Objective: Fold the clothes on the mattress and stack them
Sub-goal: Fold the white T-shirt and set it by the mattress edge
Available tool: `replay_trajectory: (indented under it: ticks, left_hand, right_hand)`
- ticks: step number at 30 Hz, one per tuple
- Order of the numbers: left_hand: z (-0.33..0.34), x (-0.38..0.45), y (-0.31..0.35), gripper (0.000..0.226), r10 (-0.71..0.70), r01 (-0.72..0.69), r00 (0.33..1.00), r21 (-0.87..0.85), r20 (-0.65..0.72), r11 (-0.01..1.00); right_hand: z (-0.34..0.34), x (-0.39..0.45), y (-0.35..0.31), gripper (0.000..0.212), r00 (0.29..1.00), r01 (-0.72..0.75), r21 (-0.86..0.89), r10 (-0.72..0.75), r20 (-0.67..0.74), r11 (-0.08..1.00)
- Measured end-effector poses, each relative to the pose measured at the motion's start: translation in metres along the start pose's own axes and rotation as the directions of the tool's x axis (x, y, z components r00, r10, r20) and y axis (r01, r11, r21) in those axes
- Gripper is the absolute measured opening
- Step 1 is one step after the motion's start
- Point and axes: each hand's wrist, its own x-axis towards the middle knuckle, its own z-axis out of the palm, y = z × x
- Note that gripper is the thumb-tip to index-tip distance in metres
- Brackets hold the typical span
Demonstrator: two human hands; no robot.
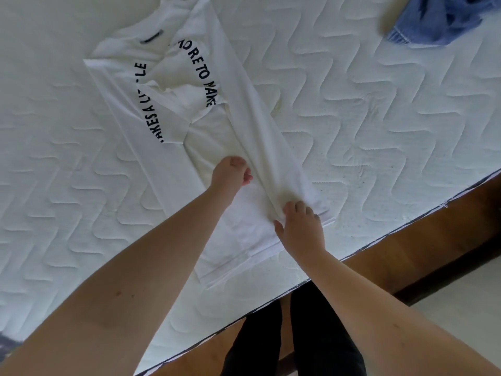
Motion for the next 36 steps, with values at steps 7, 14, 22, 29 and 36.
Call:
replay_trajectory:
  ticks: [7,14,22,29,36]
  left_hand:
    - [-0.004,0.051,0.044,0.012,0.005,-0.016,0.987,-0.066,-0.159,0.998]
    - [-0.019,0.087,0.096,0.026,-0.192,0.113,0.957,-0.329,-0.216,0.938]
    - [-0.042,0.097,0.112,0.009,-0.453,0.27,0.875,-0.601,-0.174,0.752]
    - [-0.054,0.081,0.104,0.03,-0.101,0.058,0.943,-0.144,-0.316,0.988]
    - [-0.068,0.081,0.108,0.013,-0.131,-0.096,0.893,-0.466,-0.431,0.88]
  right_hand:
    - [-0.008,0.013,-0.007,0.045,0.992,0.071,-0.217,-0.046,0.118,0.974]
    - [-0.023,0.032,-0.013,0.039,0.973,0.079,-0.289,-0.011,0.23,0.954]
    - [-0.024,0.015,-0.017,0.035,0.981,0.051,-0.295,0.007,0.194,0.954]
    - [-0.021,0.014,-0.015,0.028,0.976,0.121,-0.321,-0.053,0.212,0.939]
    - [-0.027,0.014,-0.009,0.035,0.983,0.157,-0.261,-0.125,0.133,0.953]
